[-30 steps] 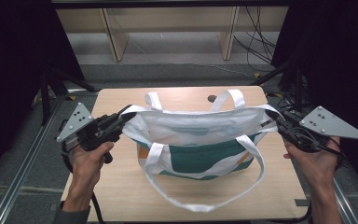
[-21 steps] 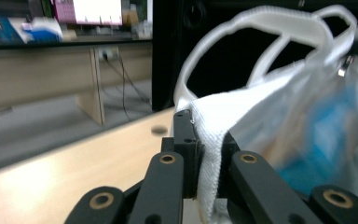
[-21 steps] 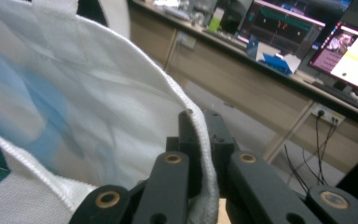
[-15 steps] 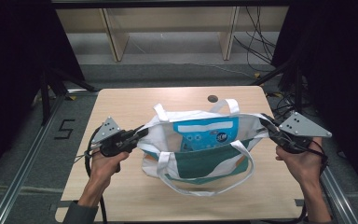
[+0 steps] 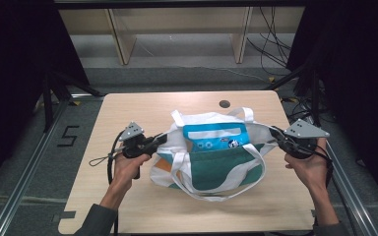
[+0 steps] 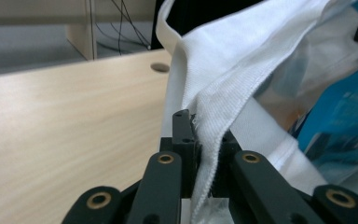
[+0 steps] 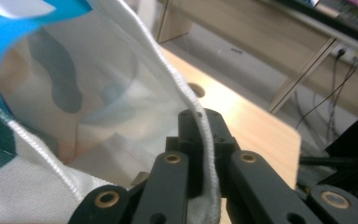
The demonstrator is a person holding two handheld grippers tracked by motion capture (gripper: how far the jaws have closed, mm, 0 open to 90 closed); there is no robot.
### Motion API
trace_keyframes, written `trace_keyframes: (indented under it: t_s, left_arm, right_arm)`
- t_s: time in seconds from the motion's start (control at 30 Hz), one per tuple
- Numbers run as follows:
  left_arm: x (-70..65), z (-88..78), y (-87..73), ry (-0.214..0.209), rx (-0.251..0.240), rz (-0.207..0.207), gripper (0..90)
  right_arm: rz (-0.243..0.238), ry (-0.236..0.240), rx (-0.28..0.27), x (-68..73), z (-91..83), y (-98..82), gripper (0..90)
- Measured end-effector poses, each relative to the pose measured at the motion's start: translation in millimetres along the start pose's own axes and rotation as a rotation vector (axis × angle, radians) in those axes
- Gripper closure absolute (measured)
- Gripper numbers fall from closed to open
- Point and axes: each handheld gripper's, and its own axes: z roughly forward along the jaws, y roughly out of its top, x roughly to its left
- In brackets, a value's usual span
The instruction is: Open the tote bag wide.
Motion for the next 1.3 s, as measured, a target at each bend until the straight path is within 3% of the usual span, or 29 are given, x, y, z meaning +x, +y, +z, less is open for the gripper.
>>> trace_keyframes:
  t_s: [0.17,0.27,0.57,0.67,0.8,0.83,0.87,0.9,0.97,1.03,1.13,1.17,1.23,1.3]
  left_arm:
    - [-0.3,17.0,-18.3,-0.004,0.070,0.000,84.2]
    - [-0.6,23.1,-22.9,-0.003,0.088,-0.002,84.2]
    - [-4.7,31.7,-30.9,0.007,0.145,0.077,84.4]
    - [-6.0,36.9,-34.9,0.006,0.162,0.070,84.4]
    - [-9.8,44.5,-43.2,0.005,0.207,0.104,84.3]
    - [-9.2,45.9,-45.4,0.011,0.232,0.129,84.3]
    - [-8.5,46.7,-48.0,0.016,0.258,0.145,83.6]
    - [-8.3,48.0,-51.6,0.017,0.265,0.136,83.4]
    - [-5.8,49.7,-55.6,0.006,0.282,0.127,83.3]
    - [-5.8,51.4,-57.0,0.006,0.286,0.123,83.3]
    - [-8.3,52.8,-61.0,0.022,0.309,0.144,83.0]
    - [-8.9,54.2,-62.7,0.033,0.319,0.183,83.0]
    - [-10.8,56.8,-66.7,0.045,0.318,0.175,82.9]
    - [-9.9,55.1,-65.3,0.042,0.334,0.201,82.9]
  right_arm:
    - [-0.036,-0.001,0.059,1.8,10.6,-9.5,87.6]
    - [-0.017,0.015,0.097,3.0,19.0,-17.5,87.6]
    - [-0.035,0.035,0.158,5.3,33.1,-34.5,87.7]
    - [-0.061,0.057,0.192,7.3,38.6,-42.5,87.8]
    - [-0.051,0.084,0.233,11.7,48.6,-54.8,87.9]
    - [-0.031,0.094,0.256,14.1,50.4,-58.1,88.0]
    - [-0.048,0.096,0.261,13.3,54.1,-61.6,88.0]
    - [-0.049,0.096,0.277,13.4,57.0,-65.5,88.0]
    - [-0.003,0.128,0.314,15.6,61.8,-74.7,87.9]
    - [-0.002,0.140,0.331,17.4,66.2,-82.0,87.9]
    - [0.017,0.151,0.342,17.3,71.1,-89.5,88.1]
    - [0.018,0.152,0.345,18.4,72.9,-93.6,88.1]
    - [0.011,0.155,0.347,19.8,74.6,-97.7,88.2]
    - [0.010,0.154,0.346,19.2,74.6,-97.1,88.1]
